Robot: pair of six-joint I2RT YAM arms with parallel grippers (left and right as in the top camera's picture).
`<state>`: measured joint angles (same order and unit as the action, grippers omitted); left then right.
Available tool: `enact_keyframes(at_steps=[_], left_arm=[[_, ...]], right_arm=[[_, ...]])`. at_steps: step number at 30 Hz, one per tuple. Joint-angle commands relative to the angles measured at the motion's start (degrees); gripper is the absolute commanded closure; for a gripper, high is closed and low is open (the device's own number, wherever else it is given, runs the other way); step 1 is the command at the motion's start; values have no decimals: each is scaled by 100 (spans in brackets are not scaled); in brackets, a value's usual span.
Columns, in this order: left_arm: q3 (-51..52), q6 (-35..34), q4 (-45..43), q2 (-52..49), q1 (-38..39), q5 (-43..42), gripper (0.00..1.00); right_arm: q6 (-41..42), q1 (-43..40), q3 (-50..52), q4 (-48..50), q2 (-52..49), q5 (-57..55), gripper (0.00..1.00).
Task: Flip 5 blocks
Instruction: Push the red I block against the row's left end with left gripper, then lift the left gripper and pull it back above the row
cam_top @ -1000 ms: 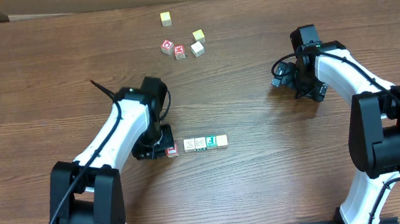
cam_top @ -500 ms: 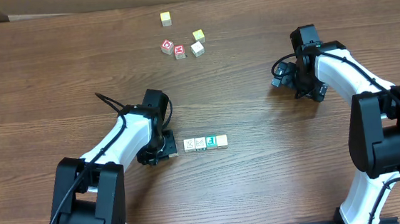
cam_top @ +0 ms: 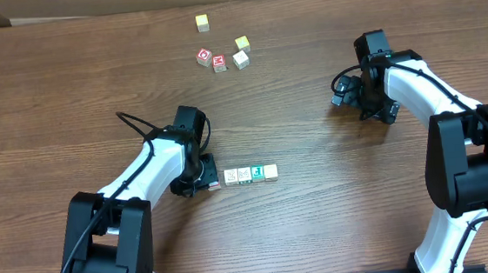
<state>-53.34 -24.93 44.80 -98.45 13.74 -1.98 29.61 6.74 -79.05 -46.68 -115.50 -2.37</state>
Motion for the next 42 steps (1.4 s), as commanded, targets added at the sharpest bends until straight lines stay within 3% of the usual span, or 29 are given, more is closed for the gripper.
enact_keyframes(at_steps=[1,34,42], left_arm=[[52,50,-66,74,-17,-87,95],[-105,74,-560,76,-24,-380,93],[-507,118,-164,79,-28,-173,96]], right_arm=[[0,-2,33,13,20,-57,0],[0,-2,33,13,20,-57,0],[0,-2,33,13,20,-57,0]])
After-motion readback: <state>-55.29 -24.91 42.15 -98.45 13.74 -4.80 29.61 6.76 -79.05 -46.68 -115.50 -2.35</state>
